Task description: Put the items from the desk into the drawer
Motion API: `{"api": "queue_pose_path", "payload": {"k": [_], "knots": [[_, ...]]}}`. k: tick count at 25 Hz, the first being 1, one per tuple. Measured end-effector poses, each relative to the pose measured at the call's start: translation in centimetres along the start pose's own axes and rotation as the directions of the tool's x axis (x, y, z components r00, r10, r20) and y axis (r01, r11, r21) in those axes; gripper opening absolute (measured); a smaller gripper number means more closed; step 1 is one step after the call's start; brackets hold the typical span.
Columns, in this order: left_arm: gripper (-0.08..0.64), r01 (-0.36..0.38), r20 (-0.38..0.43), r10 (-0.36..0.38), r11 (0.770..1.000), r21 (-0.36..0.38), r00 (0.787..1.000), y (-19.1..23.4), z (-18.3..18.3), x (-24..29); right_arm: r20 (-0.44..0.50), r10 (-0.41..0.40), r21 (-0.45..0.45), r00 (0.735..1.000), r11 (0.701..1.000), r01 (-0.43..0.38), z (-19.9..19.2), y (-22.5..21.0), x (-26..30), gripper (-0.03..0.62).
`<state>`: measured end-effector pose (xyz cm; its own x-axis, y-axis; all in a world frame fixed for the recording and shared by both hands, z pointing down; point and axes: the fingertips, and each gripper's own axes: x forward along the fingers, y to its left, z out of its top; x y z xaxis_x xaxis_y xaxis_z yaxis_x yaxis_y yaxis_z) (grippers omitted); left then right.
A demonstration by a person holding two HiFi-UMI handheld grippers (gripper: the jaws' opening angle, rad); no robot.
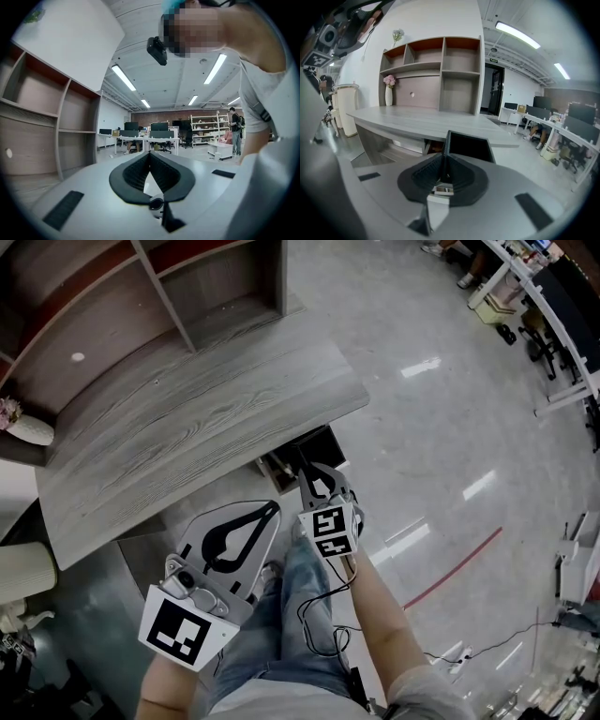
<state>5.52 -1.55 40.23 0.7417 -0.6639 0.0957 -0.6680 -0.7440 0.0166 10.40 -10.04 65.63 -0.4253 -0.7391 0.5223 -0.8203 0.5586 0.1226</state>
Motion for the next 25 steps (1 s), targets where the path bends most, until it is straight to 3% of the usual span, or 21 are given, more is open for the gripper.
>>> {"api": "queue_pose_path", "payload": {"k": [14, 25], "knots": [[0.008, -0.013, -0.005, 0.013, 1.0, -0.027, 1.0, 1.6, -0.7, 0.8, -0.104, 0.062, -0.018, 0.993, 0.998, -0.064, -3.0, 1.8, 2.6, 0.051], [0.008, -0.009, -0.001, 0.009, 1.0, -0.026, 1.0, 1.7, -0.6, 0.8, -0.155, 0.098, -0.099, 0.983, 0.988, -0.114, -3.9, 2.7, 2.8, 0.064]]}}
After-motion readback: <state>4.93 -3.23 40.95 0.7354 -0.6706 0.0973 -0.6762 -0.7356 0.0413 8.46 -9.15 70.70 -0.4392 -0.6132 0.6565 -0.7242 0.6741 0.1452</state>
